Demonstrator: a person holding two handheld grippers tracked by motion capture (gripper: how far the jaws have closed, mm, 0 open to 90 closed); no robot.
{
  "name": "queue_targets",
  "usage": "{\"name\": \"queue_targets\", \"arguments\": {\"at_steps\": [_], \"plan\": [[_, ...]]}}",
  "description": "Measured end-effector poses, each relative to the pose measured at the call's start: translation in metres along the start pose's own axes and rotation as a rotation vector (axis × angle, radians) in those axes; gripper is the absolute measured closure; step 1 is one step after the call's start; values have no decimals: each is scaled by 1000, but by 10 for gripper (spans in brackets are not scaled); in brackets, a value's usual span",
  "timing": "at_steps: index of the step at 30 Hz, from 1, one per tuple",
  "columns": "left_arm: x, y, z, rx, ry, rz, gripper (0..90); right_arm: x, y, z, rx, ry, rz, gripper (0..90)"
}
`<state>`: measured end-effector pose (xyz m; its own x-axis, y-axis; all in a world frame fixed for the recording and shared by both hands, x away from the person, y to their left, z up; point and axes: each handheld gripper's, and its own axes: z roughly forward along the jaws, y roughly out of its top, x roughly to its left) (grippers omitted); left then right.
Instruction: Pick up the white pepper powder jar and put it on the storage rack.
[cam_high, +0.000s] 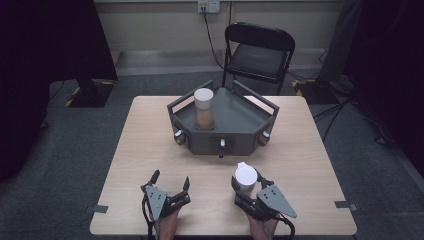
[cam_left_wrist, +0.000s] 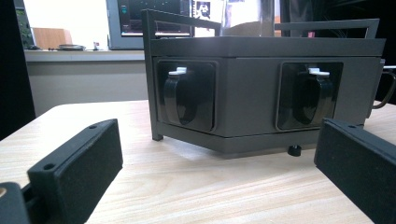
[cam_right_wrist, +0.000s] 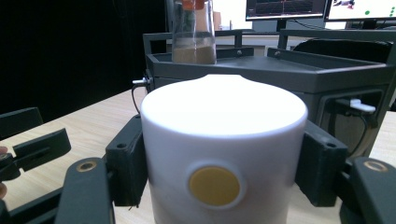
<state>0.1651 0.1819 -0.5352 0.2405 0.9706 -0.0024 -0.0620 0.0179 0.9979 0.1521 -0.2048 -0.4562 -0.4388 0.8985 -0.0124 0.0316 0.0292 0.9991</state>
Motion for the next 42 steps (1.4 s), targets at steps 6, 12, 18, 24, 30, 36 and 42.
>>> {"name": "queue_targets", "arguments": {"at_steps": [6,12,18,24,30,36,42], "plan": [[0,0,0,0,0,0,4,-4,13,7,10,-3,-3,301],[0,0,0,0,0,0,6,-10,30,13,4,1,-11,301],[0,0,0,0,-1,0,6,-14,46,20,-9,1,-19,301],[0,0,0,0,-1,0,6,-19,57,27,-13,6,-14,301],[0,0,0,0,-1,0,8,-24,67,36,-2,3,-16,301],[0,0,0,0,0,0,9,-28,80,45,-3,7,-25,301],[0,0,0,0,2,0,11,-29,85,56,-12,7,-32,301]]}}
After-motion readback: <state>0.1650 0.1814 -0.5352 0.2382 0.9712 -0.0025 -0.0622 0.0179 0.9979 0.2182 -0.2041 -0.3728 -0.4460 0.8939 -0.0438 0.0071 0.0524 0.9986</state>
